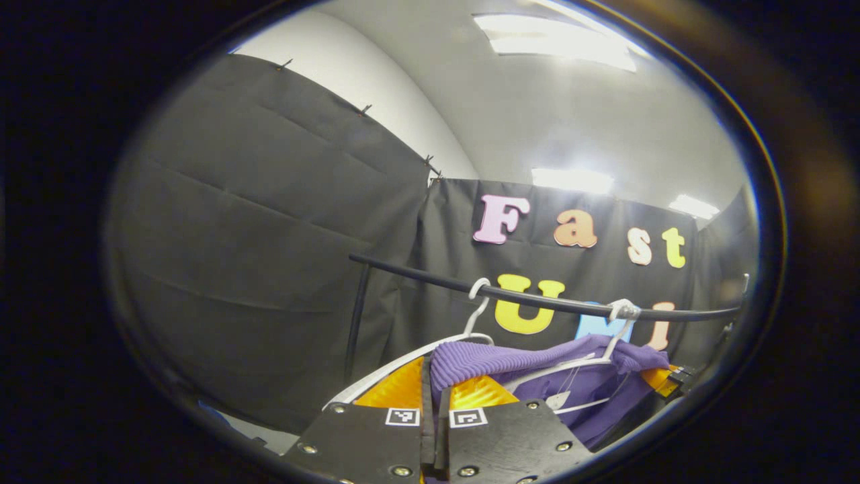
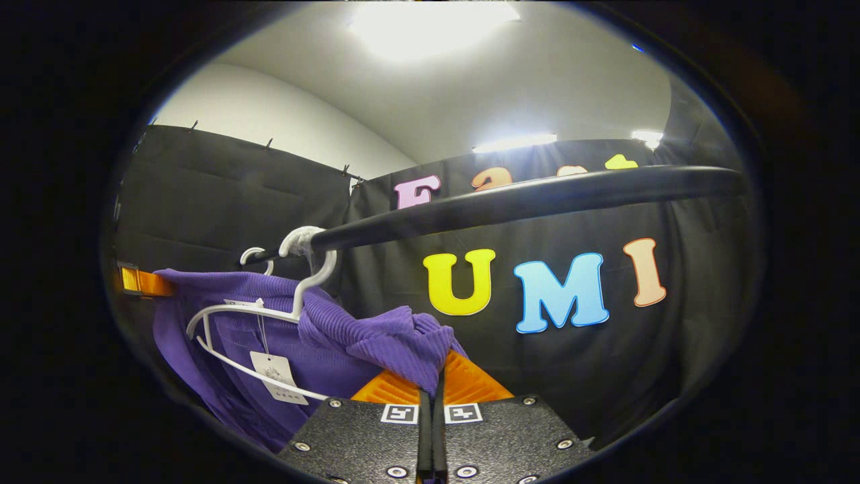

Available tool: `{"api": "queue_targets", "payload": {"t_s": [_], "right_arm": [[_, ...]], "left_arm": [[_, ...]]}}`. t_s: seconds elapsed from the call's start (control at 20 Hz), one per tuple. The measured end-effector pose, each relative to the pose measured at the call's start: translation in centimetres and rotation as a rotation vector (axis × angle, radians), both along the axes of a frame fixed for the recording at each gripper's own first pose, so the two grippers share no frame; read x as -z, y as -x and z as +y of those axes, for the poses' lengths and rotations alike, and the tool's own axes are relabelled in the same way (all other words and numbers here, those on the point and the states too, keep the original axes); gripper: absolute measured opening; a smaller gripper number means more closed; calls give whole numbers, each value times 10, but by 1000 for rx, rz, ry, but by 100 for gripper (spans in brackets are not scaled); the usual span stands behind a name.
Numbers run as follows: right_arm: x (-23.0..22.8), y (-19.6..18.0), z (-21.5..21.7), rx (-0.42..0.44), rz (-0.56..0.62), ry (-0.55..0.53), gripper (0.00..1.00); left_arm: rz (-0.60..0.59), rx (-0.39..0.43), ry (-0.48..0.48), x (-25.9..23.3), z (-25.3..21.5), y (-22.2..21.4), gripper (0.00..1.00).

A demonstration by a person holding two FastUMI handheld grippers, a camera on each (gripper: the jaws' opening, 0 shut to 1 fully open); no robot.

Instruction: Grasp the clothes on the hanger with both hands and then place them into the laundry hamper below.

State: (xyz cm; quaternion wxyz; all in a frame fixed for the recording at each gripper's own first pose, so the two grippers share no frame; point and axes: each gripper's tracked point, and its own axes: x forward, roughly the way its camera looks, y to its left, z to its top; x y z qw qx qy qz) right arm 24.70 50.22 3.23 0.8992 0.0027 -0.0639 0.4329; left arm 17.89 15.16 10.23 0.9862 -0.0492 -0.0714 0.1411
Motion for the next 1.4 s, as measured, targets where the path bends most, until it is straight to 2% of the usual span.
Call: {"api": "queue_targets", "payload": {"t_s": [0.15, 0.4, 0.5, 0.55, 0.7, 0.85, 0.9, 0.95, 1.2, 1.25, 1.3, 1.4], "right_arm": [[0, 1, 3, 0, 5, -4, 0], [1, 2, 0, 9, 2, 3, 0], [1, 2, -1, 10, -3, 5, 0], [2, 2, -1, 8, -6, 8, 0], [4, 1, -2, 6, -20, 22, 0], [3, 2, -4, 8, -28, 21, 0], [3, 1, -5, 10, -30, 18, 0], [4, 1, -5, 10, -28, 17, 0], [12, 4, -10, 12, -17, 19, 0], [12, 2, -10, 15, -14, 17, 0], [13, -3, -10, 12, -4, 12, 0], [12, -17, -13, 17, 22, -8, 0]], "left_arm": [[17, 11, 44, 16, 8, 5, 1], [46, 38, 30, 46, 10, -2, 0], [54, 51, 24, 57, 8, -7, 6], [58, 57, 18, 64, 9, -9, 1], [79, 76, 17, 86, 9, -17, 1], [106, 80, 44, 110, 9, -24, 6], [110, 84, 47, 116, 6, -28, 1], [116, 87, 47, 124, 5, -27, 1], [151, 105, 90, 153, -19, -31, 1], [150, 106, 98, 155, -26, -30, 1], [151, 109, 103, 156, -34, -29, 6], [152, 120, 96, 158, -53, -28, 6]]}}
